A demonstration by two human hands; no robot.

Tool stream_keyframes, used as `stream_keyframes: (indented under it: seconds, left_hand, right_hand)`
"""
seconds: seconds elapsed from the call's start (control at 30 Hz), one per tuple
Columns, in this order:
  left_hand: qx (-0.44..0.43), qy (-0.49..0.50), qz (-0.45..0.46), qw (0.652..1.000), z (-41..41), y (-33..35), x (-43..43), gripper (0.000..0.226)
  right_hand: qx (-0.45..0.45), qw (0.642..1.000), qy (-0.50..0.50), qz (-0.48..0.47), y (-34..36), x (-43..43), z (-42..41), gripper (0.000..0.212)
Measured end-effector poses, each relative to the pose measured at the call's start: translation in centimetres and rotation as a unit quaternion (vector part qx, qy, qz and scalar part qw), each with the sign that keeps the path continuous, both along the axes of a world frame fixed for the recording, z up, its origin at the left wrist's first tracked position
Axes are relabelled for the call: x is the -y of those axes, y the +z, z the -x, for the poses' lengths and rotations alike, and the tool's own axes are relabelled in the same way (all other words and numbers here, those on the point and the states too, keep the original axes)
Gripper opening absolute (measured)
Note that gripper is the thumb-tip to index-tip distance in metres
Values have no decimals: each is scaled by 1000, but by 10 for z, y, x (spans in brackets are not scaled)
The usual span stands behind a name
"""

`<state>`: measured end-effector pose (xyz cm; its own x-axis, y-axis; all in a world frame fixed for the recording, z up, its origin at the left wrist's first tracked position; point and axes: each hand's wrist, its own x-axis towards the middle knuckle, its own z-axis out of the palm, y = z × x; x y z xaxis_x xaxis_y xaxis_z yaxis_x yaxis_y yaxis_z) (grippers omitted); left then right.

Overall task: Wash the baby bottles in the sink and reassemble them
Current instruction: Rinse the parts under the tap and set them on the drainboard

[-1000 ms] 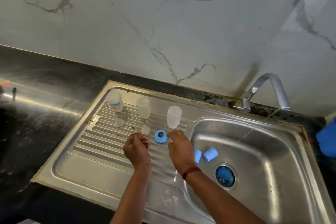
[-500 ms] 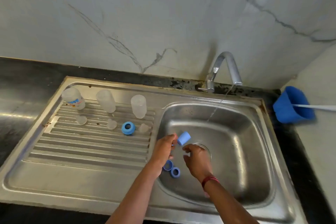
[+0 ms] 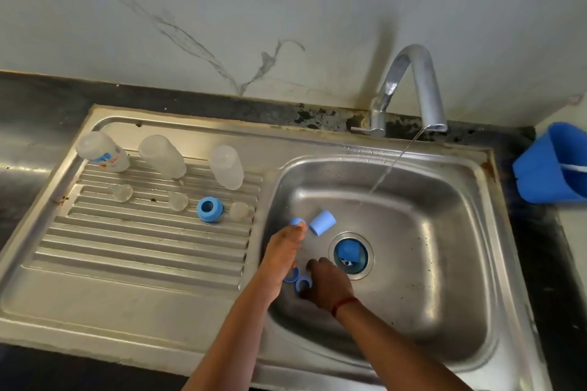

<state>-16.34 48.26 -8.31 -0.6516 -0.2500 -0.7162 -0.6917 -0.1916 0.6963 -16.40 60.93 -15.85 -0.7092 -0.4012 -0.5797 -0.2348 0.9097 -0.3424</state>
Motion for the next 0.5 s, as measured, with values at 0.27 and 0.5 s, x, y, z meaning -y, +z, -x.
stream_keyframes:
  seconds: [0.27, 0.5]
  left_hand:
    - [-18, 54, 12, 998, -2, -11, -9, 25]
    - [-44, 83, -35, 995, 5, -2, -6, 14]
  right_hand:
    - [-14, 1000, -14, 23, -18, 4, -8, 38]
    - [46, 934, -260, 240, -3, -36, 36, 31]
